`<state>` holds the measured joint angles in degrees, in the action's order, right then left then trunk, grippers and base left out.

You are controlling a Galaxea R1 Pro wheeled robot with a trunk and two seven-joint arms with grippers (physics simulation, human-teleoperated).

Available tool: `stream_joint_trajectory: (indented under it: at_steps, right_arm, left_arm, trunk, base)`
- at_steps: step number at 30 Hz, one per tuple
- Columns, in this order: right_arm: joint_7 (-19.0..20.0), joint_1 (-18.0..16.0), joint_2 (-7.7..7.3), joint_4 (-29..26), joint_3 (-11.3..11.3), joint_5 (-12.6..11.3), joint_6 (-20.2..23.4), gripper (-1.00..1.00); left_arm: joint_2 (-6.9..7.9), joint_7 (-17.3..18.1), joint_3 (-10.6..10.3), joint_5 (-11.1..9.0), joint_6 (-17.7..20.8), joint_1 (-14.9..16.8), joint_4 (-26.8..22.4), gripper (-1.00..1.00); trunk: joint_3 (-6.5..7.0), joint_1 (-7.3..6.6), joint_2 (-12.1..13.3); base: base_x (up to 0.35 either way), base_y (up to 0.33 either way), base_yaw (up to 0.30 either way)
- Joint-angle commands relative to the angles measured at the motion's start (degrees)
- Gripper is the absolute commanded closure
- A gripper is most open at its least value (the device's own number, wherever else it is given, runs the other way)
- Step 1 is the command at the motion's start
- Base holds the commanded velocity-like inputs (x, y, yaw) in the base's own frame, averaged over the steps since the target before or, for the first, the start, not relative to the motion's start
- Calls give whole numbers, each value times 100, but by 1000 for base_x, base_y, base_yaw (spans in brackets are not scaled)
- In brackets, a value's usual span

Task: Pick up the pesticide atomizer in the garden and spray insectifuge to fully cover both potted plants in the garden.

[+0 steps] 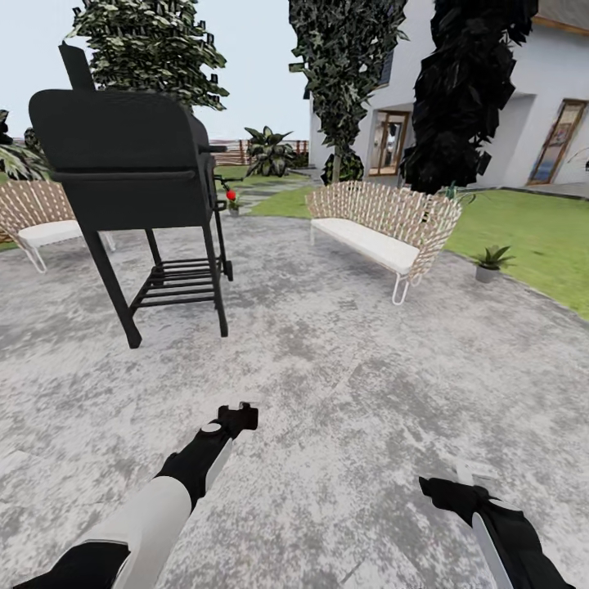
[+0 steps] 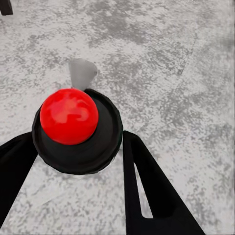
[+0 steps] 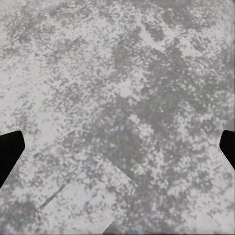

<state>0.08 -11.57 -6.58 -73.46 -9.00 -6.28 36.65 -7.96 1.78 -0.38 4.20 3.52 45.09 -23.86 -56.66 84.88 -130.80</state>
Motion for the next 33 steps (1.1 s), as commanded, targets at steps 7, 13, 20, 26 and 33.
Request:
stream_joint_trajectory:
  at_steps: [7,13,20,26,33]
  right_arm:
    - [1,-3,-1,-6,-6,-40,27,-100]
    - [1,-3,0,-6,-6,-40,26,-100]
    - [1,-3,-1,-8,-6,-43,29,-100]
    - [1,-3,-1,-9,-6,-48,31,-100]
    - [1,-3,-1,-9,-6,-49,31,-100]
  left_arm:
    - [-3,15,4,41,35,2,-15,100]
    - [4,15,6,45,35,-1,-17,100]
    - [-1,15,3,46,35,-1,-20,100]
    - [2,15,3,46,35,1,-22,100]
    - [-3,15,3,46,35,-1,-22,100]
  trunk:
    - [140,-155,280]
    - [210,-221,401]
    - [229,-221,401]
    - [246,-221,401]
    - [265,-221,401]
  base:
    - [0,0,-259]
    - [0,0,-259]
    - [0,0,-259]
    - [0,0,-259]
    - [124,-29,-258]
